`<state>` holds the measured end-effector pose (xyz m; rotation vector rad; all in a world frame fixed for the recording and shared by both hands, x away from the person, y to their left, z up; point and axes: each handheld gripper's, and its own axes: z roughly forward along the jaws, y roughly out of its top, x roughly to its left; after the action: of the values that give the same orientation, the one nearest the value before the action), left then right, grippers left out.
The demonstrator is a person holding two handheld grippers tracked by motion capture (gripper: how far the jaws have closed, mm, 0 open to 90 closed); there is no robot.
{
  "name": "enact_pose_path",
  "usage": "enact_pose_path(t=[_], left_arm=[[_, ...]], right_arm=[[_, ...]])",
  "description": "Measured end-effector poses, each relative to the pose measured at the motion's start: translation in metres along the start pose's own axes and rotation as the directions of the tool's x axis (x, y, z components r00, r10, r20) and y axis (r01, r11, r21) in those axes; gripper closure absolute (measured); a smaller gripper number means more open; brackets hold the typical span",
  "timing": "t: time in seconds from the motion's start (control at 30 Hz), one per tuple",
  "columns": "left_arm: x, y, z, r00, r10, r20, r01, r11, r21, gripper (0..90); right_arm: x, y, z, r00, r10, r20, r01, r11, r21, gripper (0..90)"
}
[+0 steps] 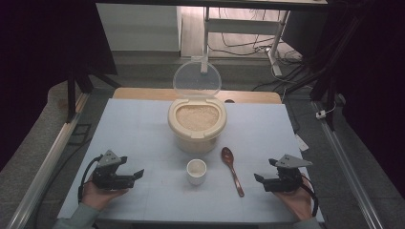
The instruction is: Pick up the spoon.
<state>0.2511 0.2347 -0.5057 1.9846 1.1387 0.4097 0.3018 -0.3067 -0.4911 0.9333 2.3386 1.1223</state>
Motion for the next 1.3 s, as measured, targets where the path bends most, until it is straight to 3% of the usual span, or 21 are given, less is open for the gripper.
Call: enact_pose_path(t=[0.27,0.8,0.97,1.3], left_arm=[[-0.002,-0.001,0.001,0.9996,0.026,-0.014,-0.026,0.9997,-0.001,15.0],[-0.002,0.000,0.003,0.9981,0.044,-0.044,-0.044,0.9990,-0.002,15.5],[0.000,0.000,0.002,0.9979,0.036,-0.054,-0.037,0.9993,-0.011,15.8],[-0.004,0.000,0.005,0.9964,0.059,-0.061,-0.059,0.9982,0.009,15.8]], right_arm=[[0.000,0.002,-0.006,0.9998,0.018,0.005,-0.018,1.000,0.001,19.8],[0.004,0.009,-0.006,0.9999,0.009,-0.010,-0.009,1.000,-0.002,21.5],[0.008,0.016,-0.007,0.9999,0.006,-0.012,-0.006,1.000,0.022,22.6],[0.021,0.035,-0.010,0.9998,0.019,-0.012,-0.017,0.996,0.089,23.8]])
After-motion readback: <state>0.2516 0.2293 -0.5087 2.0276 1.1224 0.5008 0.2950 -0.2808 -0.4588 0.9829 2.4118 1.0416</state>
